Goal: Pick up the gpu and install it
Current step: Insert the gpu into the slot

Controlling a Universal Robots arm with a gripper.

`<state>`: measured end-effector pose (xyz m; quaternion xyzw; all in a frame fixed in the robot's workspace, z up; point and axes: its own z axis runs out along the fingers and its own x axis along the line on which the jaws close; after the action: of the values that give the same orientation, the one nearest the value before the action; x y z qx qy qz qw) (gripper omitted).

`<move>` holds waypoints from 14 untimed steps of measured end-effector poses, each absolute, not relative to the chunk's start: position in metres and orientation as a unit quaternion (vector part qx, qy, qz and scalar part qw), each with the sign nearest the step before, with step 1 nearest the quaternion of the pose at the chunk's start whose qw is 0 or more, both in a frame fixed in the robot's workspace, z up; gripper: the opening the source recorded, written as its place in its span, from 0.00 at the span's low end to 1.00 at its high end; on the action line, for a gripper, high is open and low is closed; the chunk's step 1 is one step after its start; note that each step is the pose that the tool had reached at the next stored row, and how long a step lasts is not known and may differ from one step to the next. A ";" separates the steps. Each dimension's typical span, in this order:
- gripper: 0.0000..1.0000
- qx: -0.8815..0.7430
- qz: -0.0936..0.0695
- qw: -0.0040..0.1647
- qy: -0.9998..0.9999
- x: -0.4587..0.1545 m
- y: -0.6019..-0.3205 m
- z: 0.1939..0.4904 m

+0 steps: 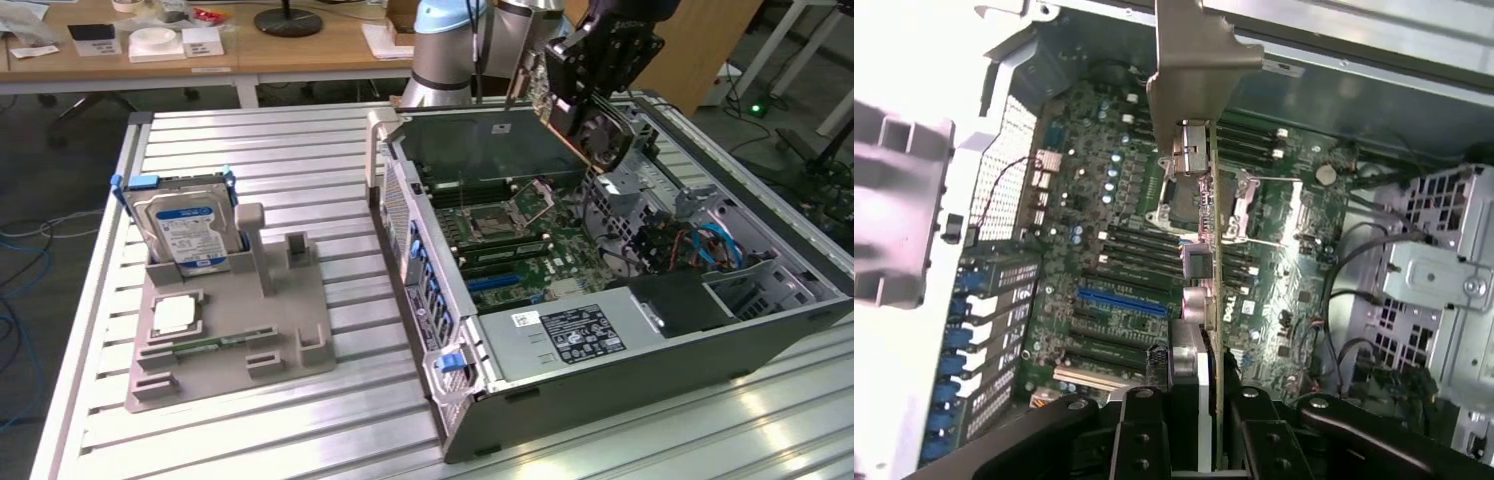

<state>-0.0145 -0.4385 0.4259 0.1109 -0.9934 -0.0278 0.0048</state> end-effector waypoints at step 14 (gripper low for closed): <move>0.28 0.230 -0.027 0.008 -0.973 -0.015 -0.438 0.426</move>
<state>-0.0145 -0.4385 0.4260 0.2301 -0.9728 -0.0270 0.0082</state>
